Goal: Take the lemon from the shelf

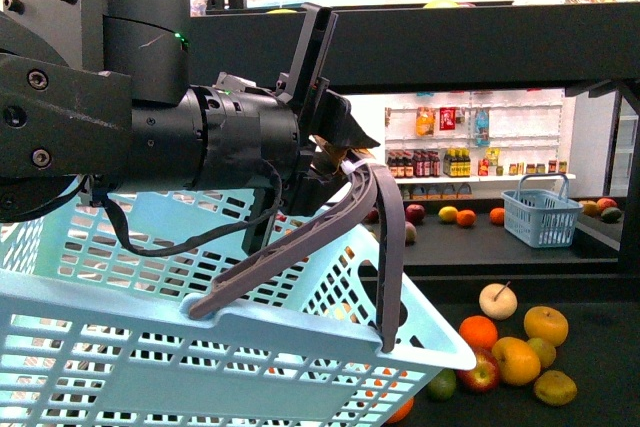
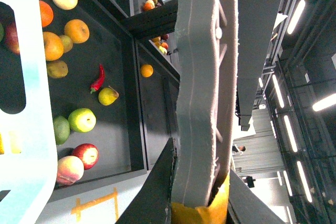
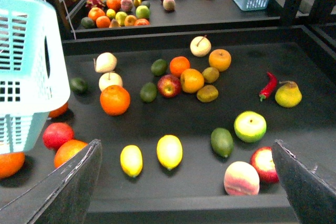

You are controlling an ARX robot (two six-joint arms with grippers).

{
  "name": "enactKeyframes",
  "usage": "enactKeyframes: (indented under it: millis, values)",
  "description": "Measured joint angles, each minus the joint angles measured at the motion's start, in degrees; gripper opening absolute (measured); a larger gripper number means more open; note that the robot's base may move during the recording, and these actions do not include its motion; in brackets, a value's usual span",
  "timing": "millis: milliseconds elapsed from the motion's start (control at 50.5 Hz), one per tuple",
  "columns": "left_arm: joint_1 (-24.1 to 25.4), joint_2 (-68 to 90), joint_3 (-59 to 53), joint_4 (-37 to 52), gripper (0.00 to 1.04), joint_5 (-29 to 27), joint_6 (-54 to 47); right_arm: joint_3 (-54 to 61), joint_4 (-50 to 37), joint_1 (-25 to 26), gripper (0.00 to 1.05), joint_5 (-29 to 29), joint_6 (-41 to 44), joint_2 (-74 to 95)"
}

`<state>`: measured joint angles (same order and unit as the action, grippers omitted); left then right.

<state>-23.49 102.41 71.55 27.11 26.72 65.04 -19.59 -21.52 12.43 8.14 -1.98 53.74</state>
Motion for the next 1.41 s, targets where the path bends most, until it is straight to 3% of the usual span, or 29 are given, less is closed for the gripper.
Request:
enactKeyframes:
  millis: [178, 376, 832, 1406]
  values:
    - [0.0, 0.0, 0.0, 0.0, 0.10, -0.1, 0.0, -20.9, 3.3, 2.3, 0.97, 6.9, 4.0, 35.5]
    - [0.0, 0.0, 0.0, 0.0, 0.10, -0.1, -0.3, -36.8, 10.4, 0.8, 0.97, 7.5, 9.4, 57.7]
    - [0.0, 0.0, 0.0, 0.0, 0.10, -0.1, -0.3, -46.6, 9.7, -6.4, 0.97, 1.2, 19.3, 79.1]
    - [0.0, 0.0, 0.0, 0.0, 0.10, -0.1, -0.3, -57.8, 7.0, -7.5, 0.97, -1.4, 21.1, 90.0]
